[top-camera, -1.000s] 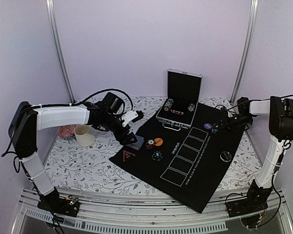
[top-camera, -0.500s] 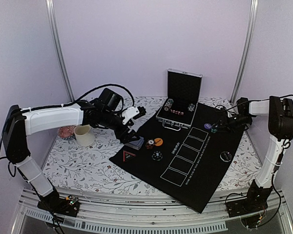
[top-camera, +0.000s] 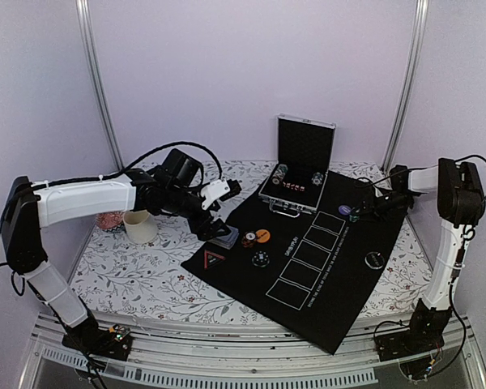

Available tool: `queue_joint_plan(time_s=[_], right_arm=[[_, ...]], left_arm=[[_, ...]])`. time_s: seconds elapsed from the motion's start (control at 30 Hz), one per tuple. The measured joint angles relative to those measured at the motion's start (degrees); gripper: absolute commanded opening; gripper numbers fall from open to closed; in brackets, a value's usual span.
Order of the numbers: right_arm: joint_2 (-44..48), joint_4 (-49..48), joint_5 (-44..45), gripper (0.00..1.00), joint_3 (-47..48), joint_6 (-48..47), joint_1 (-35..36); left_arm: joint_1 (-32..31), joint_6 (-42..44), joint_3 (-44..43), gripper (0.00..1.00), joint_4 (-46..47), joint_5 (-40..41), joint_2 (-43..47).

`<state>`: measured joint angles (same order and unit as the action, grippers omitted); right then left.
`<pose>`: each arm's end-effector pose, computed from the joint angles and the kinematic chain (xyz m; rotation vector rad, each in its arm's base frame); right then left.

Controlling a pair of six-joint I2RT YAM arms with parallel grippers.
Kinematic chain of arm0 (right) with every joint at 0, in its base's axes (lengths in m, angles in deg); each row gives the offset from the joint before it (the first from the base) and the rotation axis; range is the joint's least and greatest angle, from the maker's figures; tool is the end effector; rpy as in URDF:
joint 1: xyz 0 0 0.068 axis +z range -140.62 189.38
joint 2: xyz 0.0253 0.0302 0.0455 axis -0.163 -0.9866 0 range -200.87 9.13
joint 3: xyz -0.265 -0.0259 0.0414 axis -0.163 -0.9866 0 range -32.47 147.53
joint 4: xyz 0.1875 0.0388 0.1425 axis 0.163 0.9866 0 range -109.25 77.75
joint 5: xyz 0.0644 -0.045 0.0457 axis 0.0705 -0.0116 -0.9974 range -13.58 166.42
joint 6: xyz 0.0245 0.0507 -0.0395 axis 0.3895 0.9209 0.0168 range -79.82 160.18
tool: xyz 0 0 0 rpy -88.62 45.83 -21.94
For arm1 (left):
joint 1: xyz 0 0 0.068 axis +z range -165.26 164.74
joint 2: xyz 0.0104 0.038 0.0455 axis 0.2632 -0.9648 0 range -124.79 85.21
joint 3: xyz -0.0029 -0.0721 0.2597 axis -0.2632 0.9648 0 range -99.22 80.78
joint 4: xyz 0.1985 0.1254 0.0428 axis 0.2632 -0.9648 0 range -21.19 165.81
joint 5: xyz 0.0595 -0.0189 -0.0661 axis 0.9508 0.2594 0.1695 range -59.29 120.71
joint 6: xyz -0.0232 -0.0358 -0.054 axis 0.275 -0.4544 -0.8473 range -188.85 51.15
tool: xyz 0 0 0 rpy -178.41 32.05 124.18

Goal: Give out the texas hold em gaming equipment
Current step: Place the poker chips pile in the small blind area.

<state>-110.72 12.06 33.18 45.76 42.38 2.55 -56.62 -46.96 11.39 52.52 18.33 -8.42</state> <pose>0.3899 -0.0082 0.1285 0.0512 2.6416 1.0284 0.2540 -0.2395 0.2431 1.3527 2.0025 -0.4168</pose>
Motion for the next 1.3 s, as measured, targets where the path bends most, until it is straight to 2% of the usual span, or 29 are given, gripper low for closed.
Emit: queue_joint_plan(time_s=[0.1,0.4,0.53,0.57,0.67,1.03,1.3], right_arm=[[0.0,-0.1,0.7,0.03,0.1,0.2,-0.3],[0.0,-0.2,1.9,0.18,0.0,0.2,-0.6],[0.0,-0.2,2.2,0.18,0.0,0.2,-0.6],[0.0,-0.2,2.3,0.23,0.0,0.2,-0.6],[0.0,-0.2,2.4,0.27,0.0,0.4,-0.6],[0.0,-0.6,5.0,0.37,0.0,1.6,-0.6],[0.2,-1.2,6.9,0.40,-0.3,1.8,-0.6]], left_arm=[[0.0,0.1,0.0,0.86,0.0,0.3,0.0],[0.0,0.4,0.0,0.85,0.0,0.7,0.0],[0.0,0.5,0.0,0.85,0.1,0.9,0.0],[0.0,0.5,0.0,0.85,0.1,0.9,0.0],[0.0,0.5,0.0,0.85,0.1,0.9,0.0],[0.0,0.6,0.0,0.86,0.1,0.9,0.0],[0.0,0.6,0.3,0.86,0.1,0.8,0.0]])
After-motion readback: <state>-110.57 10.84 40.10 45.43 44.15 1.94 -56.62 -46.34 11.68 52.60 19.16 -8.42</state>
